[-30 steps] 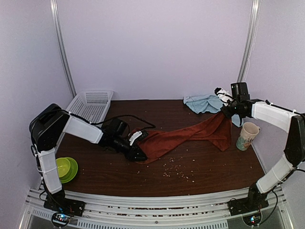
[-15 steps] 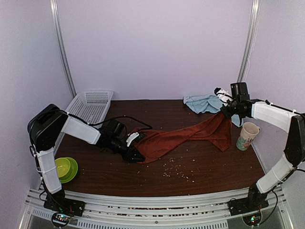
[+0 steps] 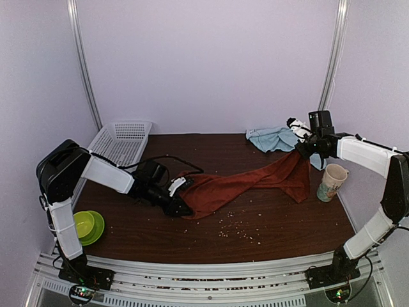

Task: Roll the towels
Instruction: Flatten out the towel at the center of the board.

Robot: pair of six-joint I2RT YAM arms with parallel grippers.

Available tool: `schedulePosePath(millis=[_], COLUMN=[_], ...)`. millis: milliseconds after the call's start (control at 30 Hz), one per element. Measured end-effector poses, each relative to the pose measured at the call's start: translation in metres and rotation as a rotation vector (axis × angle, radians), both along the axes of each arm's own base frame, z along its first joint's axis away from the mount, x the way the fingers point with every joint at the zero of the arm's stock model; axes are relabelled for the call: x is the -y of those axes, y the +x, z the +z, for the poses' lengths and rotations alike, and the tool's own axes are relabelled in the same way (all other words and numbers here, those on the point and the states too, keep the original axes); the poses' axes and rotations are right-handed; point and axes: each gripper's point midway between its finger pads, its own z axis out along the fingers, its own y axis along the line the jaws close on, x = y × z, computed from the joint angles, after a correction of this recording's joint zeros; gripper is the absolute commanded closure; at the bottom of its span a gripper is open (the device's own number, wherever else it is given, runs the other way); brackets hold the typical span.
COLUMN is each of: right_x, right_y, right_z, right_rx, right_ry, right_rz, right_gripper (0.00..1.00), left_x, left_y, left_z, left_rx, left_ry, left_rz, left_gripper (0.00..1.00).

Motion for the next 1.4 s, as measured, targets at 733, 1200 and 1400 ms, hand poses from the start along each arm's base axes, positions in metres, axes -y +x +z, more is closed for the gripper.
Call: schedulePosePath(millis=[733, 1200, 1400], right_x=[0.000, 0.001, -0.004], right_y=[-0.006, -0.028, -0.039], right_z=[0.000, 0.049, 0.039], right_rx=[-0.065, -0.153, -0.196], right_ry=[0.002, 0.036, 0.046], right_rz=[0.043, 0.333, 0.374], right_gripper=[1.00, 1.00, 1.00], left_x=[-0.015, -0.117, -0.101], left_y=[0.038, 0.064, 0.078], left_z=[0.116, 0.318, 0.280], left_rx=[0.301, 0.850, 0.794], left_ry=[-0.099, -0.189, -0.121], left_rz=[0.171, 0.745, 0.692], left_gripper=[1.00, 1.00, 0.78])
